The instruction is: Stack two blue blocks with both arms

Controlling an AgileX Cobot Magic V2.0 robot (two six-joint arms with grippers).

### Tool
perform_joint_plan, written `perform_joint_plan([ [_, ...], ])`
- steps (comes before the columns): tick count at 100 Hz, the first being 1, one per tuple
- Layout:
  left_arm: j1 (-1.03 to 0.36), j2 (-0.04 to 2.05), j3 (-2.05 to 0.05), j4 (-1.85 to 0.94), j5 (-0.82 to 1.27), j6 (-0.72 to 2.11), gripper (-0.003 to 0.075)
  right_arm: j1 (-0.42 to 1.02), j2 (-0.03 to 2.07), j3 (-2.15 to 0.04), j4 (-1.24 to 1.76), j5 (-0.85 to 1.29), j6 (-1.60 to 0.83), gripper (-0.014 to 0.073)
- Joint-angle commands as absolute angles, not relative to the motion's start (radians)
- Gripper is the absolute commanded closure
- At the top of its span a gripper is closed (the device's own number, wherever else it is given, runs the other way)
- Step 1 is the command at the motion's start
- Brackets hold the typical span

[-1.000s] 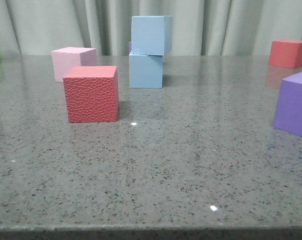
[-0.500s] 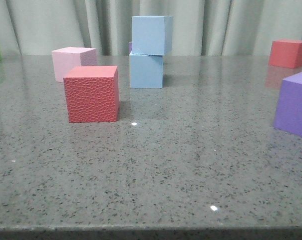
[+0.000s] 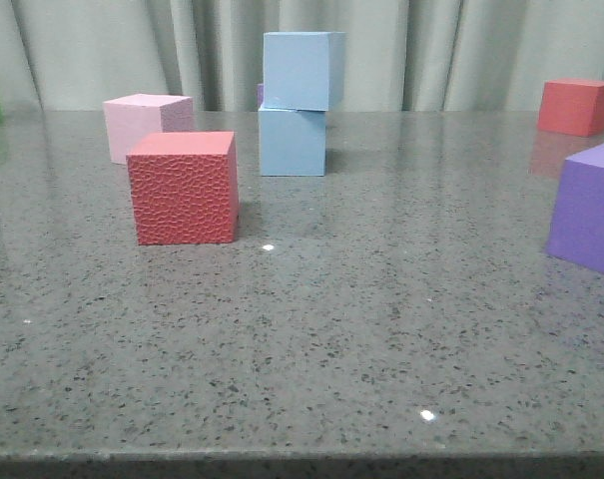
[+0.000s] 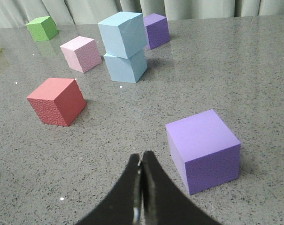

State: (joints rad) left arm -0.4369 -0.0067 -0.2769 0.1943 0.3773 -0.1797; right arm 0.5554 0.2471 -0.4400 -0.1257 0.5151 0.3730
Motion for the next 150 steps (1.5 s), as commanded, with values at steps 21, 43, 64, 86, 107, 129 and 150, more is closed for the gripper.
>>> perform_joint_plan([
  [21,-0.138,-0.016,-0.166,0.006,0.070,-0.058,0.0738,0.554,0.254,-0.463,-0.141,0.430,0.362,0.0662],
  [43,-0.007,-0.016,-0.069,-0.019,0.017,-0.058,0.0738,0.554,0.254,-0.463,-0.141,0.430,0.362,0.0662],
  [64,0.018,-0.040,0.010,-0.028,0.025,-0.058,0.0738,0.554,0.254,-0.463,-0.141,0.430,0.362,0.0662],
  [86,0.018,-0.038,0.008,-0.028,0.042,-0.058,0.0738,0.554,0.254,-0.463,-0.141,0.429,0.362,0.0662],
  [107,0.018,-0.038,0.008,-0.028,0.042,-0.058,0.0738,0.554,0.254,-0.463,-0.141,0.429,0.362,0.0662],
  [129,0.018,-0.038,0.008,-0.028,0.042,-0.058,0.0738,0.554,0.254,-0.463,-0.141,0.429,0.362,0.0662],
  [150,0.018,-0.038,0.008,-0.028,0.042,-0.058,0.0738,0.554,0.254,-0.463,-0.141,0.429,0.362,0.0662],
])
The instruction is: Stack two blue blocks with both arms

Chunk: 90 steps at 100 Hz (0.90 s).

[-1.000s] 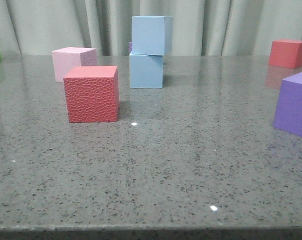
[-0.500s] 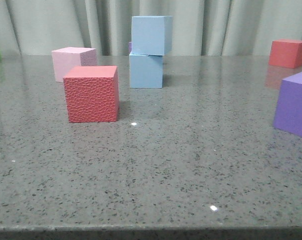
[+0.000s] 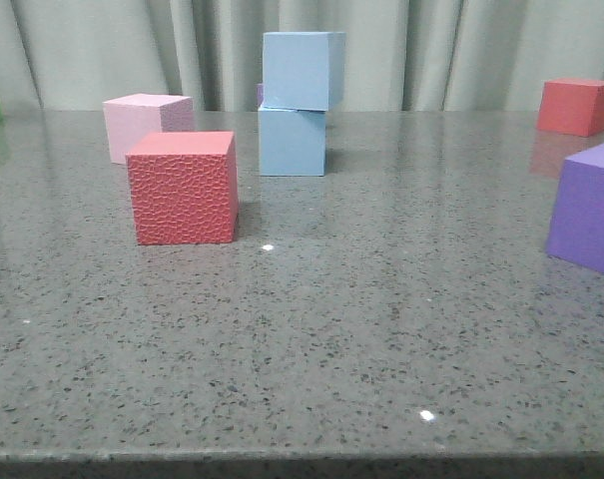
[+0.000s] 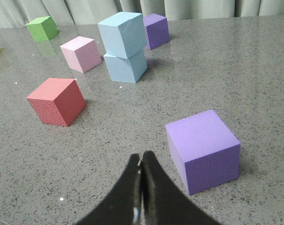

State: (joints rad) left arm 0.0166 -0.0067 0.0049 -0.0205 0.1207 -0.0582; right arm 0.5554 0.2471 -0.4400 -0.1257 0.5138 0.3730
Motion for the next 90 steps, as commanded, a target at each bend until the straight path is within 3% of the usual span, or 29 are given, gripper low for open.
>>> perform_joint_plan([
  [1,0.018,-0.038,0.008,-0.028,0.042,-0.058,0.0738,0.554,0.254,-0.463,-0.141,0.429,0.362,0.0662],
  [40,0.018,-0.038,0.008,-0.028,0.042,-0.058,0.0738,0.538,0.254,-0.425,-0.165,0.384,0.362,0.0662],
  [76,0.018,-0.038,0.008,-0.028,0.042,-0.058,0.0738,0.270,0.250,-0.180,-0.149,-0.048,0.311,0.0662],
  [90,0.018,-0.038,0.008,-0.028,0.042,-0.058,0.0738,0.181,0.171,-0.068,-0.148,-0.121,0.300,0.0662],
])
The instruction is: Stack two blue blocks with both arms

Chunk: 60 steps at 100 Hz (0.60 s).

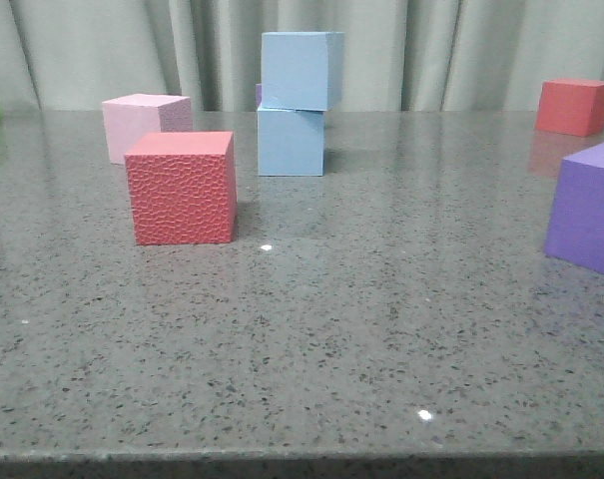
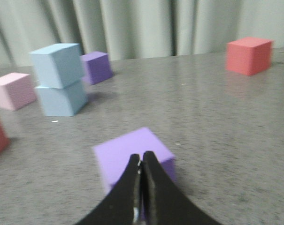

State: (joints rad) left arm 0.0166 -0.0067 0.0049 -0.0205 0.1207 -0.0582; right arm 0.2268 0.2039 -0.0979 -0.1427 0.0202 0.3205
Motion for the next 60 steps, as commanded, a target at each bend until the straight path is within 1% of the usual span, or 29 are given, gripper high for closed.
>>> perform_joint_plan([
  [1,0.018,-0.038,0.008,-0.028,0.042,-0.058,0.0738,0.177,0.162,-0.063,-0.148,-0.123,0.300,0.0662],
  [16,0.018,-0.038,0.008,-0.028,0.042,-0.058,0.0738,0.107,0.080,0.009,-0.146,-0.130,0.301,0.0662],
  [31,0.018,-0.038,0.008,-0.028,0.042,-0.058,0.0738,0.053,0.033,0.007,-0.145,-0.096,0.301,0.0662],
  [48,0.018,-0.038,0.008,-0.028,0.042,-0.058,0.0738,0.044,-0.032,0.007,-0.145,-0.050,0.301,0.0662],
  [60,0.018,-0.038,0.008,-0.028,0.042,-0.058,0.0738,0.044,-0.030,0.007,-0.145,-0.012,0.301,0.0662],
])
